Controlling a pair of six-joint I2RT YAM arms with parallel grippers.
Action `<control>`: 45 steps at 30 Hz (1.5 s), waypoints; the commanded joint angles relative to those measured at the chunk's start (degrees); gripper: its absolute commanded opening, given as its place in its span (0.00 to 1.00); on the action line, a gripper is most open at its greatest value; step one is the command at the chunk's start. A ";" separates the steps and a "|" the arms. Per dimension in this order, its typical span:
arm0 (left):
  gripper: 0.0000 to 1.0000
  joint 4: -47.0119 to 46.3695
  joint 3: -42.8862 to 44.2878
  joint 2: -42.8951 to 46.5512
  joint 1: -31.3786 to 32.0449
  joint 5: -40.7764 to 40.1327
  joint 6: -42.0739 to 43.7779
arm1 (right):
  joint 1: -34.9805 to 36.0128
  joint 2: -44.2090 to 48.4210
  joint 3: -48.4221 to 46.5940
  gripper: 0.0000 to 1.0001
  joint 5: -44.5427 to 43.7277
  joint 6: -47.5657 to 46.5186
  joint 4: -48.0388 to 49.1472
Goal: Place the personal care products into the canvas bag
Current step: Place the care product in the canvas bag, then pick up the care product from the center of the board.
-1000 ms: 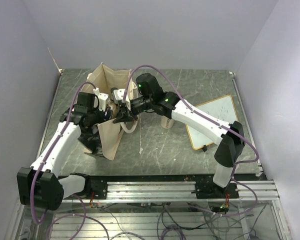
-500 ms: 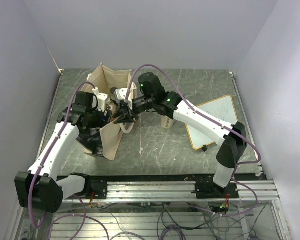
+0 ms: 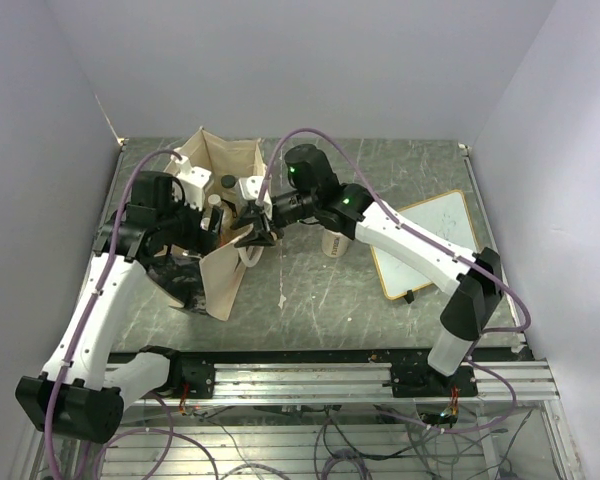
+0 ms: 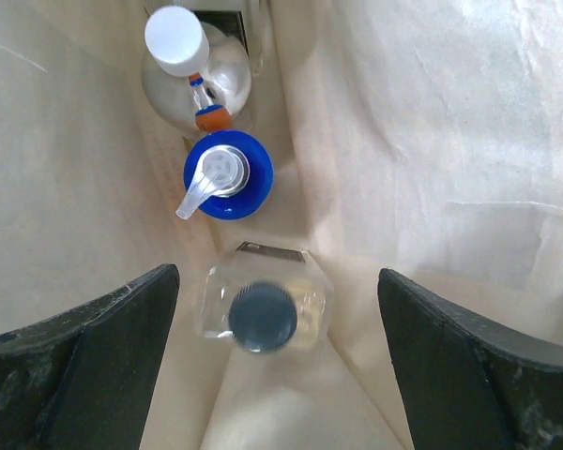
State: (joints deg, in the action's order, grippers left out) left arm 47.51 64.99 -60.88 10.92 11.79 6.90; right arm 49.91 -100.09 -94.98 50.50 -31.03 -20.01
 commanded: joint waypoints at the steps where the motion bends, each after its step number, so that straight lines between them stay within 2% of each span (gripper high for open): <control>1: 0.97 0.92 3.93 1.66 -0.37 1.86 2.11 | -0.31 3.97 0.48 0.41 -1.27 -0.84 0.29; 7: 0.97 1.60 7.71 2.66 -0.37 2.17 2.77 | -1.11 8.43 3.78 0.49 -4.86 1.90 3.78; 13: 0.96 -0.21 12.87 0.51 -0.37 1.08 2.98 | -5.32 16.05 11.87 0.54 -13.09 10.90 13.45; 18: 0.95 -1.36 16.61 -1.90 -0.37 2.74 2.22 | -9.95 20.71 18.55 0.59 -22.45 14.59 16.96; 22: 0.93 -0.54 18.11 -3.11 -0.37 3.81 2.88 | -13.18 22.01 21.17 0.60 -26.13 16.91 17.15; 28: 0.91 5.77 18.92 -0.38 -0.37 8.34 8.99 | -14.52 21.67 22.35 0.60 -28.62 15.92 17.06; 32: 0.89 9.90 20.97 2.23 -0.37 7.58 11.94 | -16.02 20.91 23.50 0.60 -30.69 17.84 16.43; 37: 0.85 10.86 21.70 3.42 -0.37 7.23 11.15 | -20.59 17.82 23.55 0.60 -30.94 20.88 12.28; 42: 0.83 12.99 23.21 2.71 -0.40 7.61 14.43 | -23.38 15.18 22.69 0.70 -30.61 17.38 5.11; 45: 0.82 18.81 26.90 1.48 -0.37 8.21 18.48 | -23.72 15.57 24.14 0.72 -30.16 15.56 4.49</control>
State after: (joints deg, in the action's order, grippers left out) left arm 59.48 87.24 -57.76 10.92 17.96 20.01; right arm 26.83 -85.21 -71.92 20.05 -12.84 -12.03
